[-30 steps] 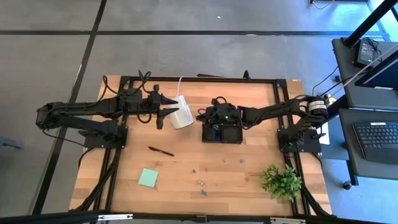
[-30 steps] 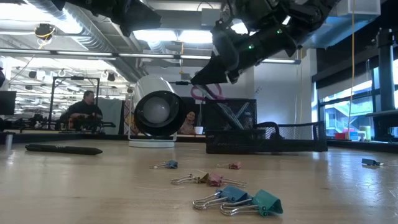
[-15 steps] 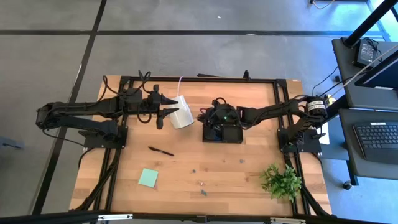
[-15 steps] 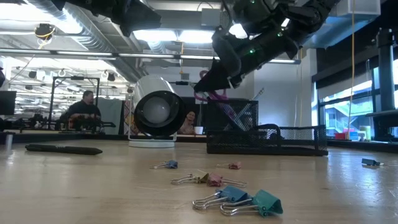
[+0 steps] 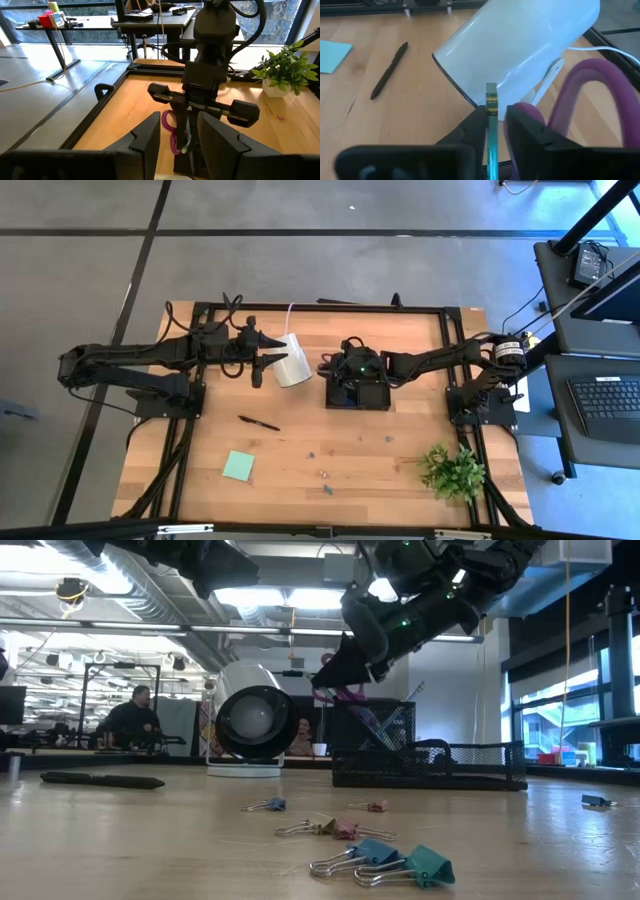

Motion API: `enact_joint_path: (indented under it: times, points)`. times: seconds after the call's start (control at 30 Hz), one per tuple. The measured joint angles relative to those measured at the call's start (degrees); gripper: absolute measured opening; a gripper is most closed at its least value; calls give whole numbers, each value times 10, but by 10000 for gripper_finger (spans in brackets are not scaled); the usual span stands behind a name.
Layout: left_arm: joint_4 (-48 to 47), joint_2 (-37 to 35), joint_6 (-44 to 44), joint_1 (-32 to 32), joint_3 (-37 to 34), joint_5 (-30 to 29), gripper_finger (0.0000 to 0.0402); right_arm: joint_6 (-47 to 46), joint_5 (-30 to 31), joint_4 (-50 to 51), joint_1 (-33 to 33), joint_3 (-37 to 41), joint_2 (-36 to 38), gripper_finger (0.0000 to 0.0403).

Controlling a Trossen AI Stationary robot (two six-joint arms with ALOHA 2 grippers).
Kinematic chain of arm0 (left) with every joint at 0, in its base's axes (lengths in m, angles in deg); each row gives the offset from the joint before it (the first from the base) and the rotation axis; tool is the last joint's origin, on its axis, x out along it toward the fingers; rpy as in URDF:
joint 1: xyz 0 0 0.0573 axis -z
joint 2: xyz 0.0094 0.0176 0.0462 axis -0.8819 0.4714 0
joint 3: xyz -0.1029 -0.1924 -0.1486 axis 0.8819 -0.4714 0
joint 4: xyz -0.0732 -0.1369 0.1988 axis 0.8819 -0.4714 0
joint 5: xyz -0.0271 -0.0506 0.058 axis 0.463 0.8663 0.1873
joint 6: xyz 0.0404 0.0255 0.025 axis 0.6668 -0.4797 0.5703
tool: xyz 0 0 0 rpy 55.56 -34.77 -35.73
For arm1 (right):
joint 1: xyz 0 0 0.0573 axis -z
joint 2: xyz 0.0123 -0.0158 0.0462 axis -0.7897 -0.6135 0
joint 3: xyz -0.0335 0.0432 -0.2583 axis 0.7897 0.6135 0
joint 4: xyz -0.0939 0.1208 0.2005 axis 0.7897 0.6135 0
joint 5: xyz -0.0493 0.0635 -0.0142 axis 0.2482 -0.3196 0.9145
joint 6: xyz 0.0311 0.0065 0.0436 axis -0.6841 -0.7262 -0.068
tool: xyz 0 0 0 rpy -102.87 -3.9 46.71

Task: Pick and place office supplies into organizer
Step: Put the green pencil into the black desk organizer, then put the black pen into the black desk organizer

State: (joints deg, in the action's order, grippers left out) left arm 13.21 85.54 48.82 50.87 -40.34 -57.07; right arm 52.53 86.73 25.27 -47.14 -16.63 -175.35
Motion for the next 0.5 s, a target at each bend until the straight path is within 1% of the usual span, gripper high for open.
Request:
enact_joint_path:
  times: [0.13, 0.23, 0.37, 0.5]
  points:
    - [0, 0, 0, 0, 0, 0, 125, -2, 0, 0, 0, 0, 0, 129]
    - [0, 0, 0, 0, 0, 0, 125, -2, 0, 0, 0, 0, 8, 152]
    - [0, 0, 14, 0, 0, 0, 125, -22, 1, 0, 0, -1, 35, 167]
    - [0, 0, 34, 0, 0, 0, 125, -32, 1, 6, 0, -2, 81, 171]
